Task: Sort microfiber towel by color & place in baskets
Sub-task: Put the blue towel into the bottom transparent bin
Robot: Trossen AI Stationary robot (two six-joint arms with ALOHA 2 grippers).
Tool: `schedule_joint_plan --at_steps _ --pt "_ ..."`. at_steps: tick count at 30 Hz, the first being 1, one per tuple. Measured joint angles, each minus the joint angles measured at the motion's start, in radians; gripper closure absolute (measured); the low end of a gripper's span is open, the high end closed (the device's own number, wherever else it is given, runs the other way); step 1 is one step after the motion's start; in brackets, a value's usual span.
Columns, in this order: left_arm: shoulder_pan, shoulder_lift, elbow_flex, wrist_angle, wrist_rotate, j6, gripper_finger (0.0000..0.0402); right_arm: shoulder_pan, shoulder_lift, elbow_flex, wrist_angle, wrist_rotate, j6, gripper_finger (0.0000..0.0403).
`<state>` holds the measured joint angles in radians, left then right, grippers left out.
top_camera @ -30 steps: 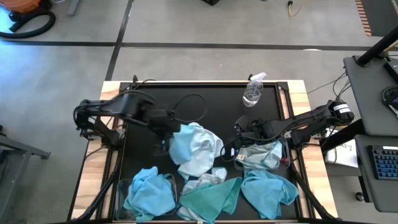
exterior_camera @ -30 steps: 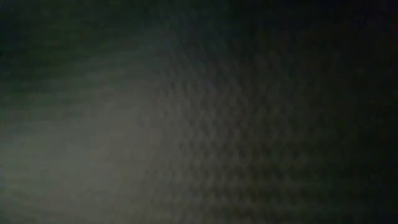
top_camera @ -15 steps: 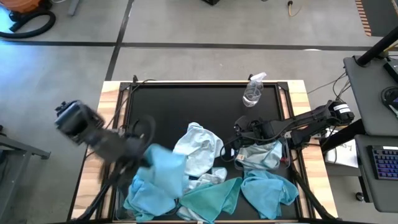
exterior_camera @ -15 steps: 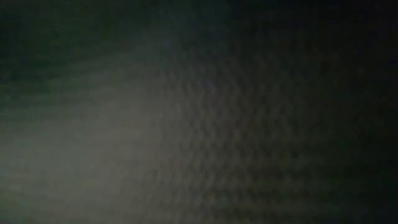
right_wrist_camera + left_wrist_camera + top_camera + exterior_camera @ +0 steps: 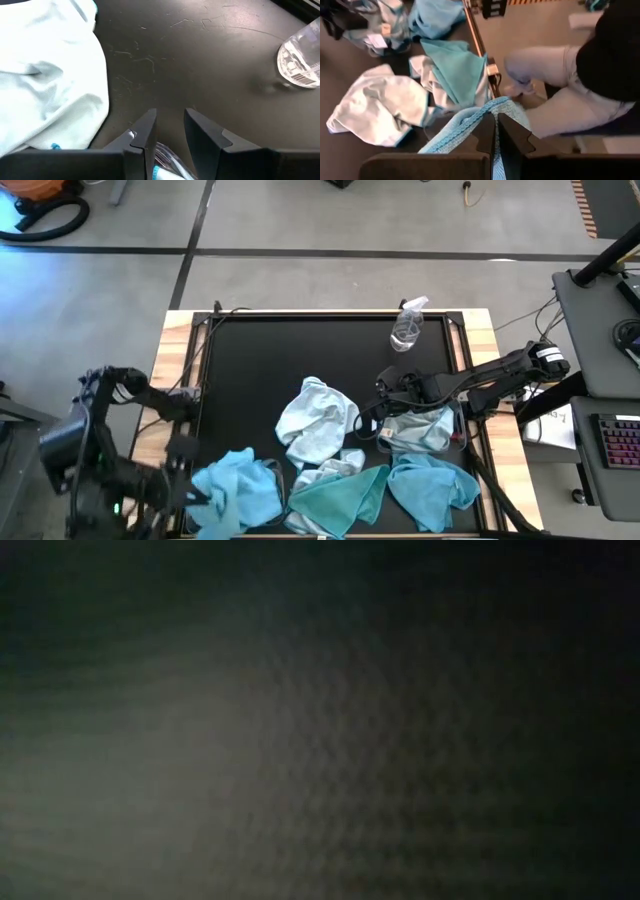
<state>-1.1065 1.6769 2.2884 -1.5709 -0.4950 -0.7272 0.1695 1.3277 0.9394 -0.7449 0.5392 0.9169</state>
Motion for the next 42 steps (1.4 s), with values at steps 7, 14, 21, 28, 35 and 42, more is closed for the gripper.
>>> schedule_joint_plan --at_steps 7,14,21,28,35,42 --pt "-0.039 0.054 -0.147 0.001 0.001 -0.119 0.0401 0.000 0.000 0.000 0.003 0.000 0.000 0.0310" --pt "-0.039 0.052 -0.368 0.001 0.052 -0.329 0.0401 0.000 0.000 0.000 0.003 -0.017 0.015 0.0310" --pt "-0.039 0.049 -0.559 0.078 0.118 -0.442 0.0401 0.000 0.000 0.000 0.004 -0.024 0.038 0.0310" --pt "-0.039 0.045 -0.709 0.249 0.128 -0.430 0.0401 0.000 0.000 0.000 0.004 -0.024 0.054 0.0310" --pt "-0.040 0.030 -0.840 0.410 0.139 -0.422 0.0401 0.000 0.000 0.000 0.004 -0.024 0.081 0.0310" --pt "-0.039 -0.040 -0.973 0.542 0.140 -0.379 0.0401 0.000 0.000 0.000 0.003 -0.024 0.095 0.0310"
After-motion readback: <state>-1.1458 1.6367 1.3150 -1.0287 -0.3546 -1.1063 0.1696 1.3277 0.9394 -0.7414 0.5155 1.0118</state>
